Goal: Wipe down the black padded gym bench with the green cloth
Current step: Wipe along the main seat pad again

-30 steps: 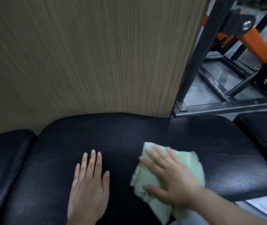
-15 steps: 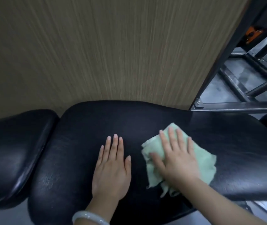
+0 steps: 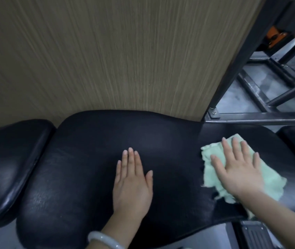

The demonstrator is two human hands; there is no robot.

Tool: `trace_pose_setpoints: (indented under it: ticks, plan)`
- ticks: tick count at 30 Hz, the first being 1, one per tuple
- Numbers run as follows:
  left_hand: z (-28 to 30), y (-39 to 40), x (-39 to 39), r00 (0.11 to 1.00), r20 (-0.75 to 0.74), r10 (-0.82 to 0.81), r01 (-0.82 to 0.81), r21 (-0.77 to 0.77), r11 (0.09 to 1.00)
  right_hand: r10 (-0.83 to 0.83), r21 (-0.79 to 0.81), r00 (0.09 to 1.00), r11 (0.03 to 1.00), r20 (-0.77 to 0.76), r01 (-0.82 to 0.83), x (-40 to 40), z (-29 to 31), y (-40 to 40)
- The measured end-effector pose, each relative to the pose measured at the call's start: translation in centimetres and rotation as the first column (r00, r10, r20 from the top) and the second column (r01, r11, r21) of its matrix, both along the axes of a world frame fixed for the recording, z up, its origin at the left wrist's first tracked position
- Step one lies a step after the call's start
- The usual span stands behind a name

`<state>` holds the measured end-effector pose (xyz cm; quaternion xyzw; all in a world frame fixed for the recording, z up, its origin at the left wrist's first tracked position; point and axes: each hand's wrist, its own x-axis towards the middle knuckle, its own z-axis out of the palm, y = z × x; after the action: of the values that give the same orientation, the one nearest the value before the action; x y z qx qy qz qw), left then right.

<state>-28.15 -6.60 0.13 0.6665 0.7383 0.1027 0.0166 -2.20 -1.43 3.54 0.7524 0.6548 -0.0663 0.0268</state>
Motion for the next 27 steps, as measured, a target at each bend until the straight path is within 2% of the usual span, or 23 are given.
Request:
trace_pose_setpoints:
  ticks: [1, 3, 6, 8, 9, 13, 16, 20, 23, 27]
  plan:
    - [0.0, 0.3, 1.4, 1.0, 0.01, 0.003, -0.003, 0.014, 1.0, 0.002, -0.008, 1.0, 1.0, -0.007, -0.002, -1.2, -0.1, 0.0]
    - [0.1, 0.8, 3.6, 0.999, 0.029, 0.023, -0.023, 0.031, 0.999, 0.169, 0.01, 0.985, 0.986, -0.028, -0.169, -2.5, -0.5, -1.1]
    - [0.2, 1.2, 4.7, 0.998, 0.037, 0.051, -0.052, 0.031, 0.998, 0.521, 0.057, 0.853, 0.853, -0.03, -0.519, -0.4, -0.7, -2.7]
    - [0.2, 1.3, 5.0, 0.998, 0.039, 0.058, -0.059, 0.023, 0.998, 0.62, 0.022, 0.785, 0.785, -0.02, -0.619, 2.4, -0.5, -2.8]
    - [0.2, 1.3, 5.4, 0.998, 0.043, 0.05, -0.051, 0.019, 0.998, 0.595, -0.002, 0.803, 0.804, -0.034, -0.595, 3.9, -0.3, -2.6]
    - [0.4, 1.8, 9.3, 0.995, 0.075, -0.058, 0.057, 0.025, 0.998, 0.312, -0.039, 0.948, 0.948, -0.062, -0.315, 8.3, 0.3, -1.3]
    - [0.3, 2.6, 12.6, 0.986, 0.089, -0.138, 0.134, 0.053, 0.99, 0.188, -0.067, 0.982, 0.979, -0.031, -0.19, 9.1, 0.7, -0.6]
    - [-0.1, 3.1, 14.4, 0.975, 0.042, -0.218, 0.216, 0.058, 0.975, 0.031, -0.021, 0.999, 0.999, -0.01, -0.031, 7.2, 0.1, 0.2]
    - [-0.3, 3.2, 14.2, 0.973, -0.009, -0.23, 0.231, 0.065, 0.971, 0.086, 0.0, 0.996, 0.996, -0.005, -0.086, 5.4, -0.6, 0.6]
    - [-0.5, 3.2, 14.0, 0.969, -0.051, -0.242, 0.245, 0.057, 0.968, 0.36, -0.005, 0.932, 0.933, -0.036, -0.36, 6.7, -0.6, 0.3]
